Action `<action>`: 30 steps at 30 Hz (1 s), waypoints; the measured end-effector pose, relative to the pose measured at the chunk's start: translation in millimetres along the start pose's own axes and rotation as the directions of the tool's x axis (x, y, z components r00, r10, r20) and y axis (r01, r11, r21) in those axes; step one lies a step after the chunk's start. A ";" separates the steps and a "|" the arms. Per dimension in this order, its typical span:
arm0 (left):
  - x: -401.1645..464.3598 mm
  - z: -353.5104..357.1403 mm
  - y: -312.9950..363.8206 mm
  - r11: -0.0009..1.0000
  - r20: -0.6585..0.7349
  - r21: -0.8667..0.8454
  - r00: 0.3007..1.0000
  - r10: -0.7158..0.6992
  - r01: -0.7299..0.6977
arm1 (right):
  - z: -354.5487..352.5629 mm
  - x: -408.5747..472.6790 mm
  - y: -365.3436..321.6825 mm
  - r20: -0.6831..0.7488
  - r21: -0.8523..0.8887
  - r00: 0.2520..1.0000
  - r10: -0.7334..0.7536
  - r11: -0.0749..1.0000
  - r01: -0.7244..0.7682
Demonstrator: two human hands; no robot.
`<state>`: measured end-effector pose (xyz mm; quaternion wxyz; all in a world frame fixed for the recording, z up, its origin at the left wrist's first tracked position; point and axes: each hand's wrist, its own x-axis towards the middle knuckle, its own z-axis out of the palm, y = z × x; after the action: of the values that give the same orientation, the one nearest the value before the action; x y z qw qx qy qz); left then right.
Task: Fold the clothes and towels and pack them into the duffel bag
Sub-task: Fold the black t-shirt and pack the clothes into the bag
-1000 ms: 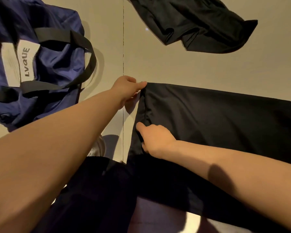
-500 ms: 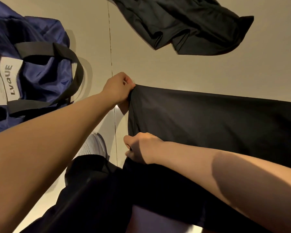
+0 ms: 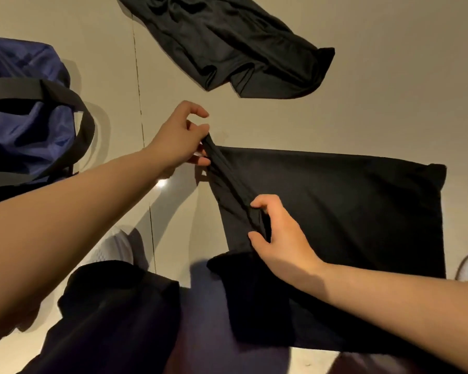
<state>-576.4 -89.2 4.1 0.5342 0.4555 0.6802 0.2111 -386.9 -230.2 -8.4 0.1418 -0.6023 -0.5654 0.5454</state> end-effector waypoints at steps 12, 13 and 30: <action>2.7 205.8 90.7 0.985 0.342 -0.167 0.934 0.098 -0.042 | -120.8 -75.6 92.1 -0.254 0.226 0.913 0.319 0.937 -0.265; 1.3 223.2 95.3 0.987 0.375 -0.154 0.922 0.100 -0.044 | -132.0 -83.8 102.0 -0.267 0.247 0.898 0.349 0.926 -0.286; 35.2 283.3 78.6 0.714 0.424 0.485 0.850 0.313 -0.505 | -216.8 -65.3 159.6 -0.482 0.195 0.771 0.417 0.909 -0.369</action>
<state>-285.6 -77.0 -50.2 0.4085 0.7639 0.4985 0.0333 -110.4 -239.3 -22.6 0.1967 -0.8232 -0.3435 0.4070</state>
